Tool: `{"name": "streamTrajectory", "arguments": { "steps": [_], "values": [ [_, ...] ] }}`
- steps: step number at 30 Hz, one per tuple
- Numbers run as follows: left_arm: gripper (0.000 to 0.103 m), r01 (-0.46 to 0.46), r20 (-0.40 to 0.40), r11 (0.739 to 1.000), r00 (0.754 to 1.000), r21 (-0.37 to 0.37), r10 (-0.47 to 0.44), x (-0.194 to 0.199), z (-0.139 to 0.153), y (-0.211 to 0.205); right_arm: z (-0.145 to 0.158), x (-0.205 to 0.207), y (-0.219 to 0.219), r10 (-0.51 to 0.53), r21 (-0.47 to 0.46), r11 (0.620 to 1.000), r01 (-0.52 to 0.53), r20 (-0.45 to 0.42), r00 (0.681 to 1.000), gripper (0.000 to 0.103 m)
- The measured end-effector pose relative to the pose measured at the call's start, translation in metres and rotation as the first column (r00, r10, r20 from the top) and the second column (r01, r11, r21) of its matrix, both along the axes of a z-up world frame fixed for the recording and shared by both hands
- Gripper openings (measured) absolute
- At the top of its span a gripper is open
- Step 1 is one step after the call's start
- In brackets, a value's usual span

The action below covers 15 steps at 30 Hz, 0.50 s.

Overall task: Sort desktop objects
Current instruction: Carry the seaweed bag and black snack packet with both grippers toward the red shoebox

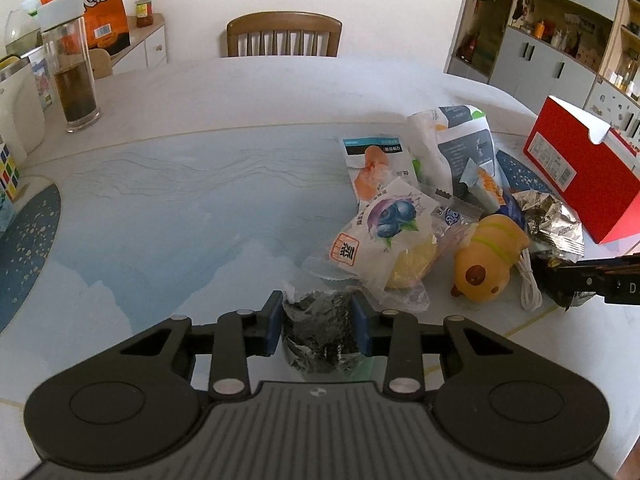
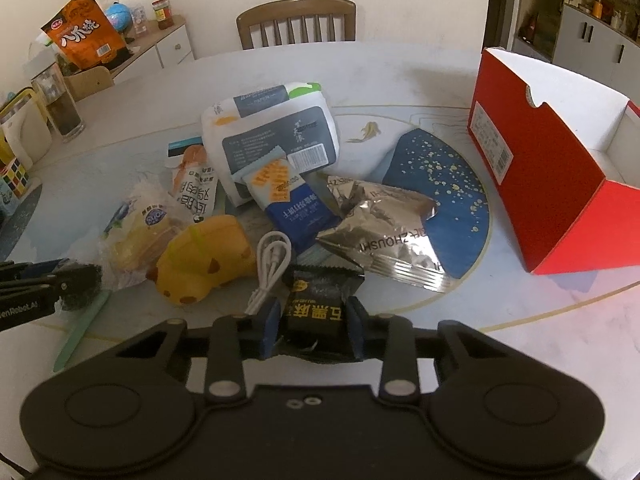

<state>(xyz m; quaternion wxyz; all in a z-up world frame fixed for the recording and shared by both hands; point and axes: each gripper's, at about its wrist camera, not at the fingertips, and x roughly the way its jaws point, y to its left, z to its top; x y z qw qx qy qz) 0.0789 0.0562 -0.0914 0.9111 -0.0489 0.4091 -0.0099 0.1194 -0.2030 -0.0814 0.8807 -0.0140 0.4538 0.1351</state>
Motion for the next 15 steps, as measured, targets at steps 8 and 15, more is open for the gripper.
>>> {"name": "streamTrajectory", "arguments": {
  "steps": [8,15],
  "values": [
    [0.034,0.001,-0.001,1.0,1.0,-0.014,-0.001,-0.006,0.005,0.002,0.009,-0.007,-0.008,-0.001,0.017,1.0,0.001,-0.002,1.0,0.031],
    [0.034,-0.003,0.011,1.0,1.0,-0.023,0.003,-0.014,0.015,0.002,0.023,-0.014,-0.016,-0.006,0.044,0.999,0.006,0.014,1.0,0.031]
  ]
}}
